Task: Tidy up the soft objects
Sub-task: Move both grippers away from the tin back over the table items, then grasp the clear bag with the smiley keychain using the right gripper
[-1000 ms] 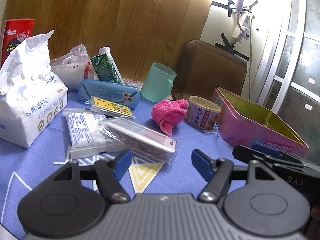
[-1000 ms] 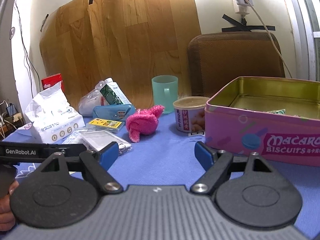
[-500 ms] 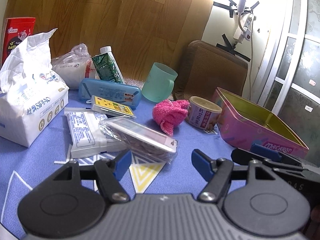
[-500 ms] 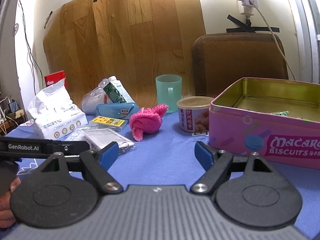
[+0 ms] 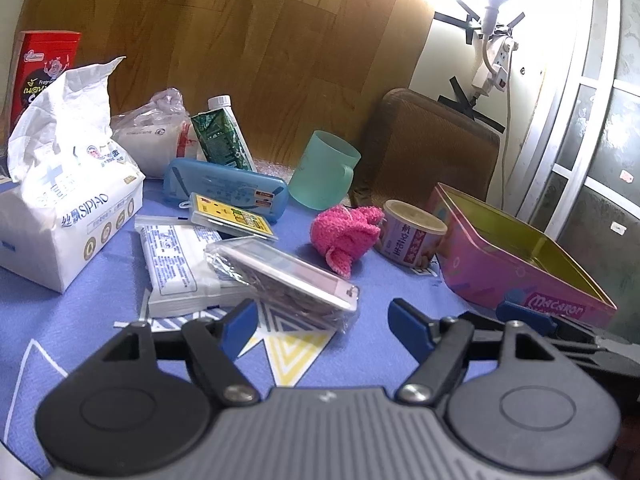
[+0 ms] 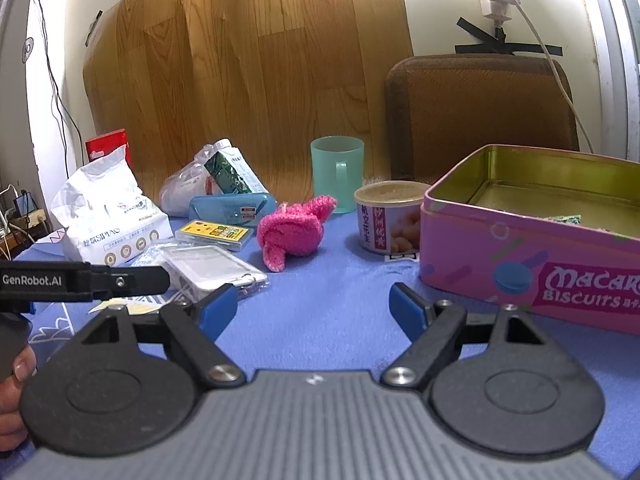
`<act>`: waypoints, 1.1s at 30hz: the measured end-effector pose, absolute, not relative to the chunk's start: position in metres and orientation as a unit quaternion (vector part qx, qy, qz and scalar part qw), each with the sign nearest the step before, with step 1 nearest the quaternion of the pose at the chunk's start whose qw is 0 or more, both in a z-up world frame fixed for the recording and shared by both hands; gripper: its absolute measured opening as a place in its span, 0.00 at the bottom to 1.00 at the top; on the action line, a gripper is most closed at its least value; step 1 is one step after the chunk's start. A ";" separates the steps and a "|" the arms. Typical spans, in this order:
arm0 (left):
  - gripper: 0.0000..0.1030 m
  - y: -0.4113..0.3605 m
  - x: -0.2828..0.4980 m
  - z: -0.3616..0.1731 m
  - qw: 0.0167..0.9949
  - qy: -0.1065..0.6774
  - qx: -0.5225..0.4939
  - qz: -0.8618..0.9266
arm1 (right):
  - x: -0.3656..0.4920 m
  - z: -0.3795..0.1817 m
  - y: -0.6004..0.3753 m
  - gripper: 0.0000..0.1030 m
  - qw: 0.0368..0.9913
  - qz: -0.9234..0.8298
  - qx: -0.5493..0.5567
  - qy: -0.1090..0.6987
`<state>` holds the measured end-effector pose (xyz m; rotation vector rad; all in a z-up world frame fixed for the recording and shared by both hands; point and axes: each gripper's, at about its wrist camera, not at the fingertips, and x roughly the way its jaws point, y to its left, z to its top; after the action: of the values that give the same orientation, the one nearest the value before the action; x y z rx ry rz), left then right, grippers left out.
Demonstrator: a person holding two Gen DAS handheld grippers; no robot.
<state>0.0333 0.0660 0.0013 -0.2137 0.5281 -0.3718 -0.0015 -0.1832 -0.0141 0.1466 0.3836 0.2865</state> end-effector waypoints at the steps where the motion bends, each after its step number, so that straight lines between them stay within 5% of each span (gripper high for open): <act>1: 0.72 0.066 0.033 0.001 0.943 0.258 -0.106 -0.181 | -0.001 -0.014 -0.183 0.82 0.969 0.142 0.072 0.191; 24: 0.72 0.115 0.047 -0.007 0.934 0.270 -0.220 -0.084 | 0.039 -0.007 -0.123 0.85 0.939 0.262 -0.046 0.219; 33: 0.72 0.110 0.048 -0.007 0.935 0.273 -0.209 -0.093 | 0.107 -0.016 -0.100 0.87 0.895 0.322 -0.027 0.306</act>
<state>0.0482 0.1096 -0.0074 -0.4267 0.5573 -0.1902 0.1073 -0.0997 -0.0165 -0.0563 0.6345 0.6679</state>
